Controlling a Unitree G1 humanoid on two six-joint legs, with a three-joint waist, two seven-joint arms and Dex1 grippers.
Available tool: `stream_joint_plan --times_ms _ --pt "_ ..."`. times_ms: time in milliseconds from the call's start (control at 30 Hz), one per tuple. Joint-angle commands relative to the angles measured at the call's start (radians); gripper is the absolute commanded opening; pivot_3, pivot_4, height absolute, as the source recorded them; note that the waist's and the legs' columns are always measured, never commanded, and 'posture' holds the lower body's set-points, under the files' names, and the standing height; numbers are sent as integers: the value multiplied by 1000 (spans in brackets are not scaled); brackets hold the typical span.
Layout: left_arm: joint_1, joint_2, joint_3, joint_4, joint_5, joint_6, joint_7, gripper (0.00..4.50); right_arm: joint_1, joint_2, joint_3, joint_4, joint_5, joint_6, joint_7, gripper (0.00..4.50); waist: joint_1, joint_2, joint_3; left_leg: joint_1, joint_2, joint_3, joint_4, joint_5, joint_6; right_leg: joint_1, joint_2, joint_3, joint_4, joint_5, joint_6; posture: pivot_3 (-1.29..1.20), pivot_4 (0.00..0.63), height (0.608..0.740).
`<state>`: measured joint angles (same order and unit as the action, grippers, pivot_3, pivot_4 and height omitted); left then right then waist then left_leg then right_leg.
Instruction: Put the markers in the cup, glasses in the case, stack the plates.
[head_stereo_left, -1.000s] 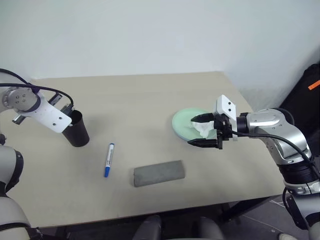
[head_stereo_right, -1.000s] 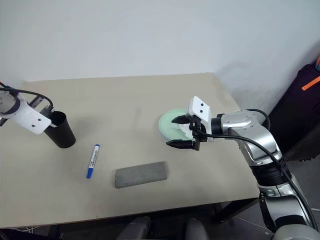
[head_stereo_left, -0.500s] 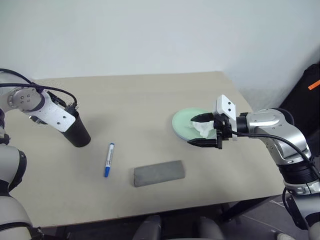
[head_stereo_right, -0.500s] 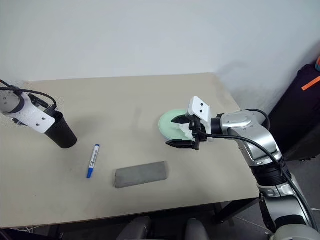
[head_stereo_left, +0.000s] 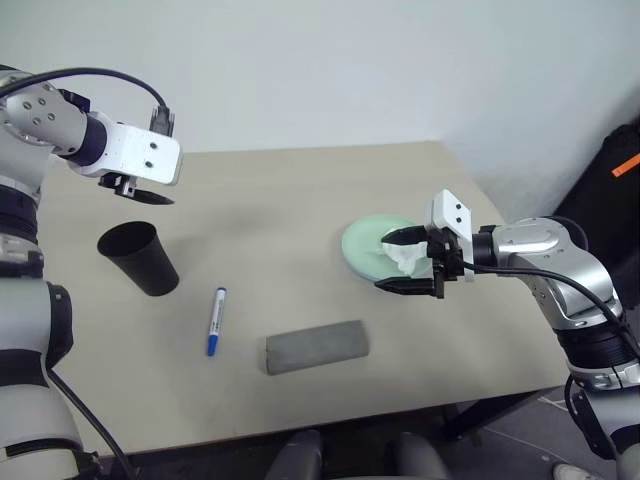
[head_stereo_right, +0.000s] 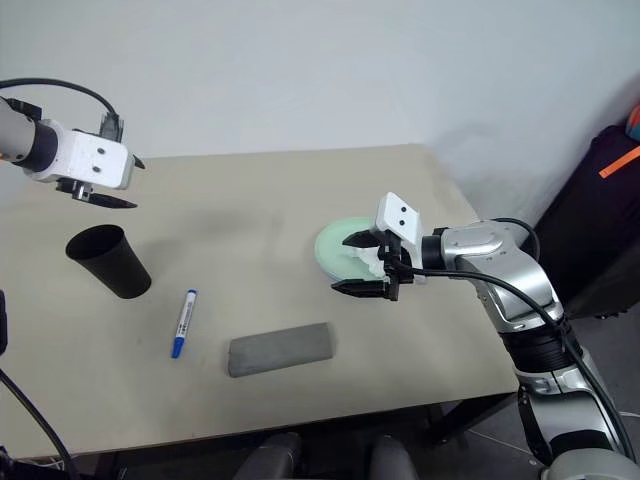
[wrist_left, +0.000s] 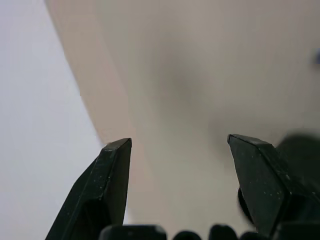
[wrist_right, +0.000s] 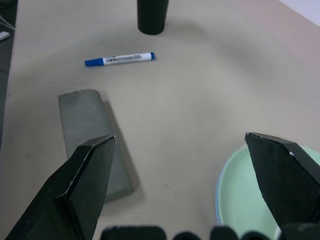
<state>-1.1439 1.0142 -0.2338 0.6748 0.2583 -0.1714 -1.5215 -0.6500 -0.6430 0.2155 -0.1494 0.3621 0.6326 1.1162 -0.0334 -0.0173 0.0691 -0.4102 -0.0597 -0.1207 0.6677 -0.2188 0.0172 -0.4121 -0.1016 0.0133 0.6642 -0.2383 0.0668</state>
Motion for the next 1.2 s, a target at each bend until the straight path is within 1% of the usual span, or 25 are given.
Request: stream_joint_plan --times_ms 33,67,133,167,233,300,333,433,500,667,900,1067,1200 --pt "91 9 93 -234 -87 377 -3 3218 -14 -5 -21 -23 14 -4 3 4500 -11 0 0 0 0 0 0 0 0 0 0 0 1 0 0 0 0 698" --pt "130 11 103 -295 -82 482 18 3218 -14 -5 -21 -23 14 -4 4 4500 -16 0 0 0 0 -1 0 0 0 0 0 0 0 0 0 0 0 698" --pt "193 -2 115 -404 -75 745 64 3218 -17 -5 -19 -20 13 -5 6 4500 -20 0 0 0 0 -1 0 0 0 0 0 0 1 0 0 0 0 698" --pt "210 -16 105 -466 -88 954 71 3218 -19 -4 -18 -18 14 -5 8 4500 -21 0 0 0 0 -1 0 0 0 0 0 0 1 0 0 0 0 698" --pt "225 -34 82 -556 -112 1248 93 3218 -22 -3 -15 -15 14 -6 11 4500 -20 0 0 0 -1 -1 0 0 0 0 1 0 1 0 0 0 0 698" --pt "242 -41 57 -619 -120 1397 141 3218 -27 -1 -12 -12 13 -6 15 4500 -19 0 0 0 -1 -2 1 0 0 1 1 0 0 0 0 0 0 698" --pt "237 -73 52 -624 -121 1507 199 3218 -30 1 -10 -9 12 -7 18 4500 -19 0 0 1 0 -2 1 0 0 2 1 -1 0 0 0 0 0 698" --pt "233 -147 34 -631 -141 1722 340 3218 -38 8 -4 0 9 -10 23 4500 -15 1 0 3 -1 -3 1 0 0 4 0 0 -1 0 1 0 0 698" --pt "257 -212 44 -619 -151 1777 421 3218 -42 14 3 4 7 -13 29 4500 -15 0 0 3 -1 -3 1 0 0 4 1 0 -1 0 1 0 0 698" --pt "344 -279 44 -637 -162 1786 608 3218 -48 22 7 10 5 -15 34 4500 -16 0 0 4 -1 -3 -1 0 -1 2 0 3 0 0 0 0 0 698" --pt "396 -327 110 -617 -206 1786 784 3218 -49 25 6 9 2 -14 36 4500 -9 0 0 4 -1 -4 -1 0 -1 2 -1 3 -1 1 0 0 0 698" --pt "410 -339 140 -609 -246 1786 880 3218 -47 25 5 5 3 -11 34 4500 -10 0 0 4 -1 -4 -1 0 -1 2 -1 3 -2 1 1 0 0 698" --pt "435 -336 140 -615 -300 1786 929 3218 -47 26 4 3 4 -10 32 4500 -11 1 0 4 -2 -5 -1 0 -1 2 -1 4 -2 2 0 0 0 698"
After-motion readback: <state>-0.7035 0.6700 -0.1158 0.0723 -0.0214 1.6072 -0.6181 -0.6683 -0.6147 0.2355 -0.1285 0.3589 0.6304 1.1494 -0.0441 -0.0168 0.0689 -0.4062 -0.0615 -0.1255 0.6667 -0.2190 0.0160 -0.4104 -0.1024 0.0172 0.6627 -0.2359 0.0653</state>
